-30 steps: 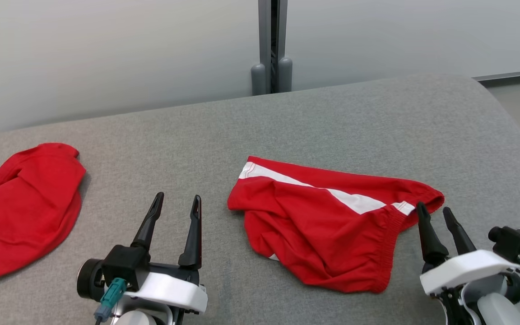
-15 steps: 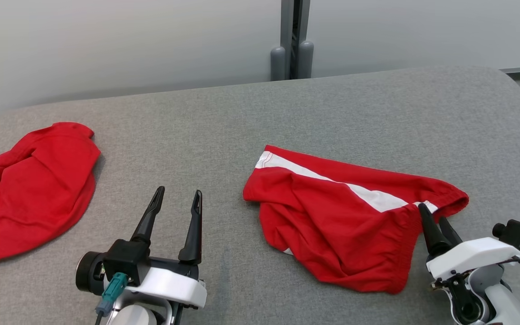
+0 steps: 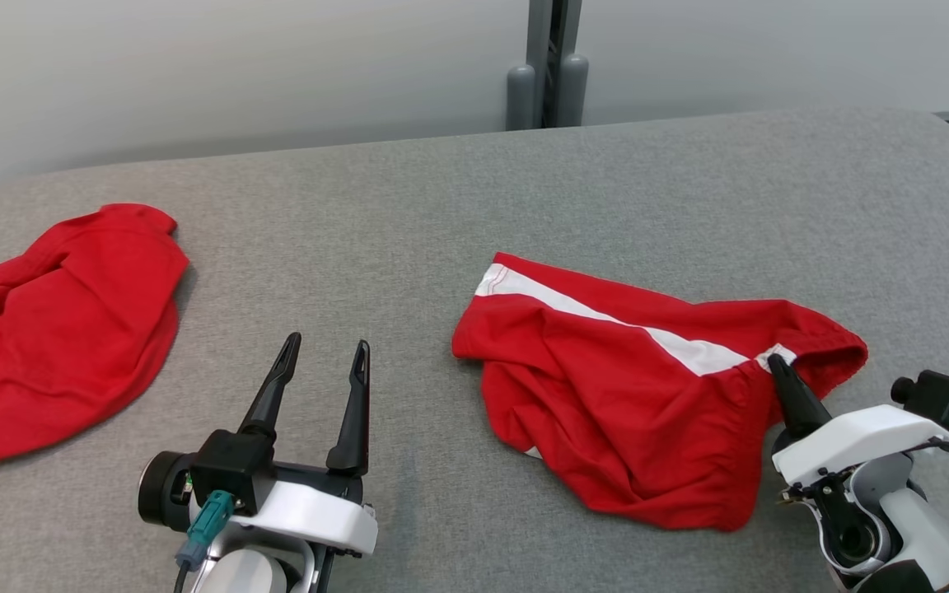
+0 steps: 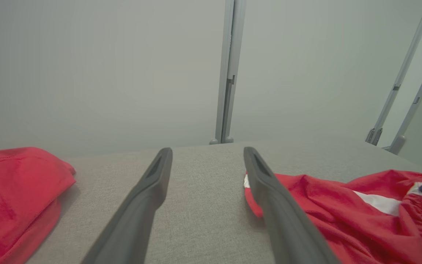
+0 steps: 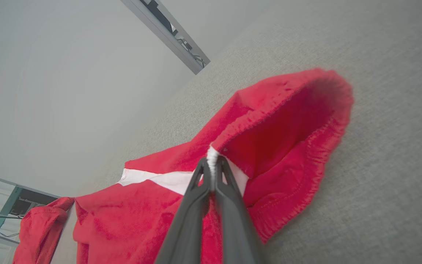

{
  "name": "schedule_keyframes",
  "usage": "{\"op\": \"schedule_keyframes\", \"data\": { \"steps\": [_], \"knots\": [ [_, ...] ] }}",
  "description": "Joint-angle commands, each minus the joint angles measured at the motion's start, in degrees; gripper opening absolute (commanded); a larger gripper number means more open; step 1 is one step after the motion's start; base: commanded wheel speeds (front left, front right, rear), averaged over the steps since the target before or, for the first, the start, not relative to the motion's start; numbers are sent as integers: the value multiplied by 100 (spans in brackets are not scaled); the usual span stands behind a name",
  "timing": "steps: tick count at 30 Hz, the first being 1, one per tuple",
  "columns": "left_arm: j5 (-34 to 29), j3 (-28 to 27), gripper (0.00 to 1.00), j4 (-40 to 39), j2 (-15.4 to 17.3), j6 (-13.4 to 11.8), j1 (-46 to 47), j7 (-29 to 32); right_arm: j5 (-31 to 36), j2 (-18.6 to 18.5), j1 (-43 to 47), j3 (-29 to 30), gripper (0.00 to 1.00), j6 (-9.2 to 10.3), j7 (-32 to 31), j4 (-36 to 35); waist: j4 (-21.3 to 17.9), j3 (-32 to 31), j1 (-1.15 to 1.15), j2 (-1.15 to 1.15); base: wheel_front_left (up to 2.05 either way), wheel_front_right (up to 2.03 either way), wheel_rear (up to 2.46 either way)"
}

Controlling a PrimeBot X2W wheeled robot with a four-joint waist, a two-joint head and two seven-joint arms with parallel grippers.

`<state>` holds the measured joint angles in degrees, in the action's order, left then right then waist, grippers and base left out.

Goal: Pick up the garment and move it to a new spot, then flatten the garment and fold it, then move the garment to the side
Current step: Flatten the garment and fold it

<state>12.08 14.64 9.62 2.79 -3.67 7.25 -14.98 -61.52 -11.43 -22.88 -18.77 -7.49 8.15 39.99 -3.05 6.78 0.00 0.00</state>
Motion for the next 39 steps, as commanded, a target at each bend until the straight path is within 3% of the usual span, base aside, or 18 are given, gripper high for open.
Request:
{"op": "schedule_keyframes", "data": {
  "steps": [1, 9, 21, 30, 33, 39],
  "knots": [
    [-71, -20, 100, 26, 20, 25, 107, -19, 11, -88, -54, -82, 0, 0, 72, -43, -60, 55, 0, 0, 0, 0, 0],
    [-244, -91, 100, 632, 20, 242, 497, -19, -15, -327, 158, -898, 0, 0, 104, -739, -481, 277, 0, 0, 0, 0, 0],
    [-171, -192, 100, 3216, 90, 790, 2486, 252, -5, -405, -148, -1690, 0, 0, 266, -1266, -1165, 842, 0, 0, 0, 0, 0],
    [616, -31, 100, 4650, 126, 1120, 4084, 1963, -75, -280, -760, -2209, 0, 0, 409, -1127, -1430, 1187, 0, 0, 0, 0, 0],
    [1370, 256, 100, 4589, 101, 1121, 4348, 2745, -185, -329, -948, -2305, 0, 0, 458, -1051, -1454, 1223, 0, 0, 0, 0, 0],
    [2026, 1071, 100, 4306, 664, 1111, 4580, 3786, -419, -345, -1229, -2454, 0, 0, 580, -996, -1473, 1328, 0, 0, 0, 0, 0]
  ]
}}
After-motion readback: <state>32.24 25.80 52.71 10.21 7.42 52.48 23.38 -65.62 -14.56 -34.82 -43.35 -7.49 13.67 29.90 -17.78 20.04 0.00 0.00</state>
